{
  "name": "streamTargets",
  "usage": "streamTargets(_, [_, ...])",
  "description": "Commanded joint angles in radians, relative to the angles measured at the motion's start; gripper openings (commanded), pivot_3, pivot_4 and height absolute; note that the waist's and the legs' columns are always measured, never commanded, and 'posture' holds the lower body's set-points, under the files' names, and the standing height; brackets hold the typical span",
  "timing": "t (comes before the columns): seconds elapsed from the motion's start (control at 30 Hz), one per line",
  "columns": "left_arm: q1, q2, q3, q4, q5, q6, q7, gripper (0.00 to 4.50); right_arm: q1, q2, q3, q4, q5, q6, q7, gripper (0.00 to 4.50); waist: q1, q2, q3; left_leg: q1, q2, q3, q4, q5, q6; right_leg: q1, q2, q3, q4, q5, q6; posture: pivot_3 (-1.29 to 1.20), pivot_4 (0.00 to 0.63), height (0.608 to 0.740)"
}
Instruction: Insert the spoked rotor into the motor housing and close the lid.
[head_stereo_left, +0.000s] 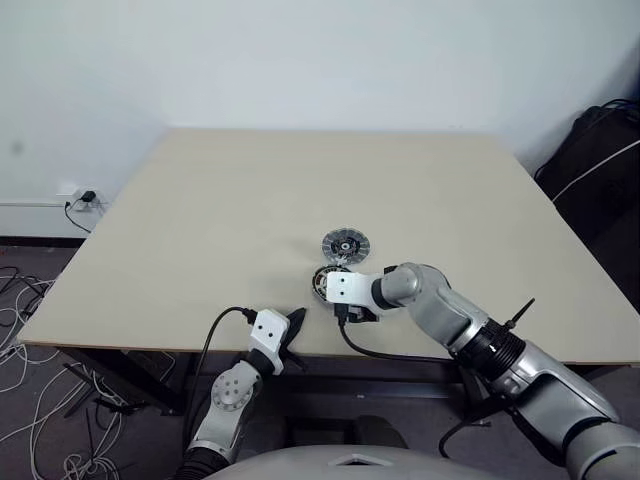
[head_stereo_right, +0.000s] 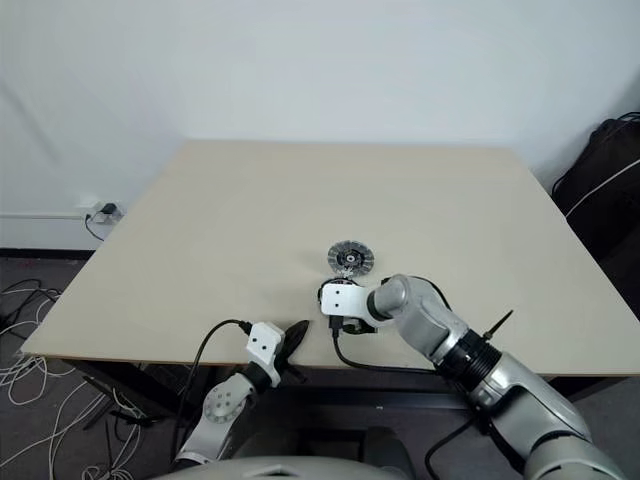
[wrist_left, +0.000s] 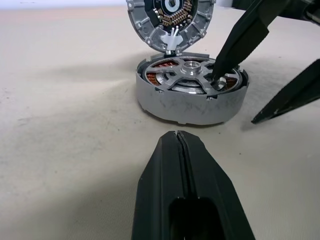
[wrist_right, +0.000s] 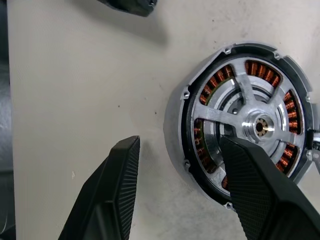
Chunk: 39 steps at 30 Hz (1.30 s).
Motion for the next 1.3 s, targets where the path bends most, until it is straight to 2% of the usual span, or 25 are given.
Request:
streamTargets(0.03, [-0.003, -0.01, -0.007, -0.068, -0.004, 0.009, 0.009, 0.0, -0.019, 0.005, -0.013, 0.026, -0.03, -0.014, 0.012, 1.84, 0.001, 0.0, 0.0, 0.0, 0.0, 0.0, 0.0, 0.0, 0.0, 0.0, 0.0, 0.0, 0.0, 0.0, 0.0, 0.0, 0.0, 0.74])
streamTargets(0.17, [0.004, -0.012, -0.009, -0.086, -0.004, 0.019, 0.016, 0.0, -0.023, 0.015, -0.021, 0.039, -0.049, -0.021, 0.015, 0.54, -0.001, 0.0, -0.001, 0.0, 0.0, 0.0, 0.0, 0.0, 0.0, 0.0, 0.0, 0.0, 0.0, 0.0, 0.0, 0.0, 0.0, 0.74])
streamTargets(0.23, [0.006, -0.014, -0.009, -0.092, -0.006, 0.02, 0.018, 0.0, -0.025, 0.019, -0.025, 0.045, -0.055, -0.024, 0.015, 0.09, -0.002, 0.0, -0.001, 0.001, 0.0, 0.0, 0.001, 0.0, 0.0, 0.001, 0.0, 0.0, 0.001, 0.0, 0.0, 0.0, 0.0, 0.74])
streamTargets(0.47, [0.009, -0.013, -0.008, -0.102, -0.009, 0.023, 0.02, 0.0, -0.018, 0.036, -0.05, 0.055, -0.06, -0.014, 0.001, 0.09, -0.003, 0.0, -0.001, 0.001, 0.0, 0.0, 0.002, 0.001, -0.001, 0.001, 0.0, 0.0, 0.001, 0.0, -0.002, 0.0, 0.0, 0.74])
streamTargets(0.67, [0.011, -0.008, -0.007, -0.107, -0.01, 0.025, 0.017, 0.0, 0.047, 0.087, -0.164, 0.008, -0.013, 0.07, -0.068, 0.09, -0.004, 0.0, -0.001, 0.001, 0.0, 0.0, 0.002, 0.001, -0.001, 0.001, 0.0, 0.0, 0.002, 0.001, -0.001, 0.0, 0.0, 0.74])
streamTargets(1.13, [0.005, -0.003, -0.009, -0.07, -0.017, 0.013, 0.0, 0.0, 0.288, 0.1, -0.372, -0.478, 0.104, 0.429, -0.167, 0.09, 0.015, 0.0, 0.0, -0.008, 0.0, 0.0, 0.0, -0.001, 0.0, -0.009, 0.0, 0.0, 0.0, 0.003, -0.005, 0.0, 0.0, 0.74])
streamTargets(1.3, [-0.014, -0.005, -0.006, -0.009, -0.019, -0.015, -0.014, 0.0, 0.327, 0.123, -0.433, -0.599, 0.162, 0.584, -0.217, 0.09, 0.014, -0.001, 0.001, -0.009, 0.0, 0.0, 0.001, 0.0, 0.0, -0.009, 0.0, 0.0, 0.0, 0.001, -0.001, 0.0, 0.0, 0.74])
